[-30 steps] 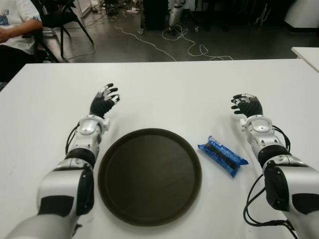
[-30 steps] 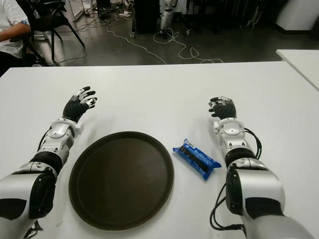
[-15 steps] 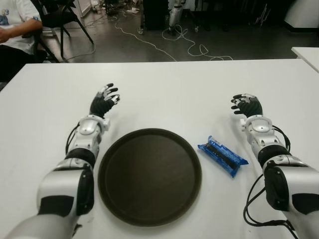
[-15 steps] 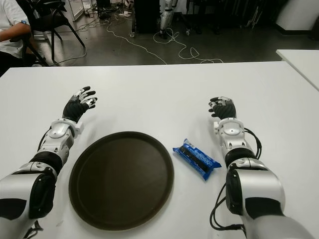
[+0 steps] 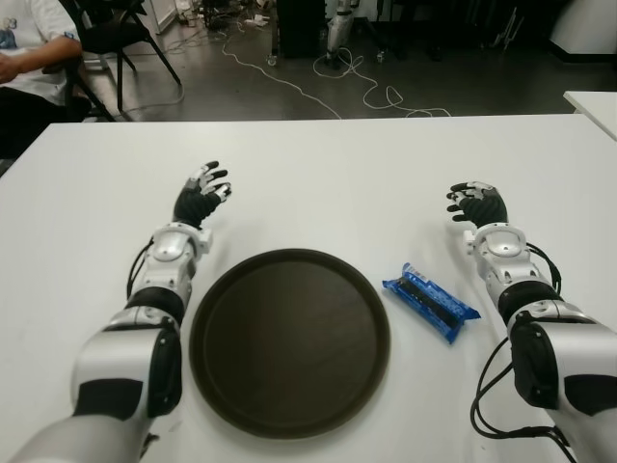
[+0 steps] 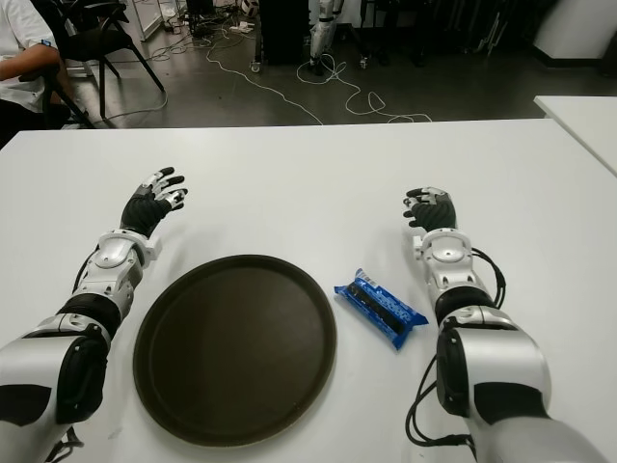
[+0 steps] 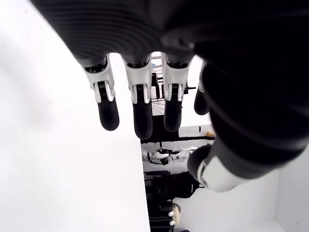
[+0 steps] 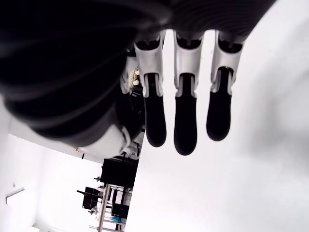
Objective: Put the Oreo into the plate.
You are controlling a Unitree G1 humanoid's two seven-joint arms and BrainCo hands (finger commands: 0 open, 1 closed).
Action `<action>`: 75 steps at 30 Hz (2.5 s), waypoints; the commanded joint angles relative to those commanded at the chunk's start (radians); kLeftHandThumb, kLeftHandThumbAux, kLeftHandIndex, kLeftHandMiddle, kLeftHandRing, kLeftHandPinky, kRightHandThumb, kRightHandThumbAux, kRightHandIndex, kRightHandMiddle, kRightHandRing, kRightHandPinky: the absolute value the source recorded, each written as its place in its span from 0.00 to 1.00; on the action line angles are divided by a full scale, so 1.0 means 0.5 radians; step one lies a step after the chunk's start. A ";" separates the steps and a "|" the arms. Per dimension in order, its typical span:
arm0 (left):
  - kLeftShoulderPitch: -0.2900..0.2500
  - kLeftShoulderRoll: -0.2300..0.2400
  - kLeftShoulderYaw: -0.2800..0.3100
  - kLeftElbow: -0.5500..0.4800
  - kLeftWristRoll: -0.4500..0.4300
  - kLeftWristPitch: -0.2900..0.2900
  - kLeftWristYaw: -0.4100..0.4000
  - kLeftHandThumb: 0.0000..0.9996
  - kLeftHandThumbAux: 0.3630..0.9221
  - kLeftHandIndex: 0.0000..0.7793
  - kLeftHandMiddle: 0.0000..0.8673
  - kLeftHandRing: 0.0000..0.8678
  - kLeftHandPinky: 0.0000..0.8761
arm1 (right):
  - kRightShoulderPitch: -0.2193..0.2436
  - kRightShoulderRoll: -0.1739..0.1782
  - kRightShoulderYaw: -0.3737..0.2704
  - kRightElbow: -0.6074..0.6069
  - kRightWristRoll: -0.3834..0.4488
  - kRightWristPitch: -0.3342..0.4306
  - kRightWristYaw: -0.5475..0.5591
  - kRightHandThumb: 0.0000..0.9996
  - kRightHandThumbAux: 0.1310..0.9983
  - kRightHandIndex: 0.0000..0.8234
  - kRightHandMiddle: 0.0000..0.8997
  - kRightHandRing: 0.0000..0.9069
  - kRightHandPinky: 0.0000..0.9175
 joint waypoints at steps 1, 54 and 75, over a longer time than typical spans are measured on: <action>0.000 0.000 -0.001 0.000 0.001 0.001 0.000 0.00 0.72 0.14 0.20 0.20 0.20 | 0.003 -0.001 0.012 0.001 -0.015 -0.003 -0.016 0.69 0.69 0.50 0.46 0.50 0.53; 0.011 0.007 -0.026 -0.007 0.012 0.014 -0.025 0.00 0.70 0.14 0.23 0.21 0.19 | 0.297 -0.646 1.170 -1.757 -1.343 0.639 0.801 0.06 0.42 0.02 0.13 0.14 0.11; 0.011 0.008 -0.029 -0.016 0.015 0.010 -0.021 0.00 0.70 0.13 0.22 0.22 0.22 | 0.641 -0.796 1.000 -2.677 -1.358 0.790 1.258 0.04 0.40 0.01 0.18 0.13 0.04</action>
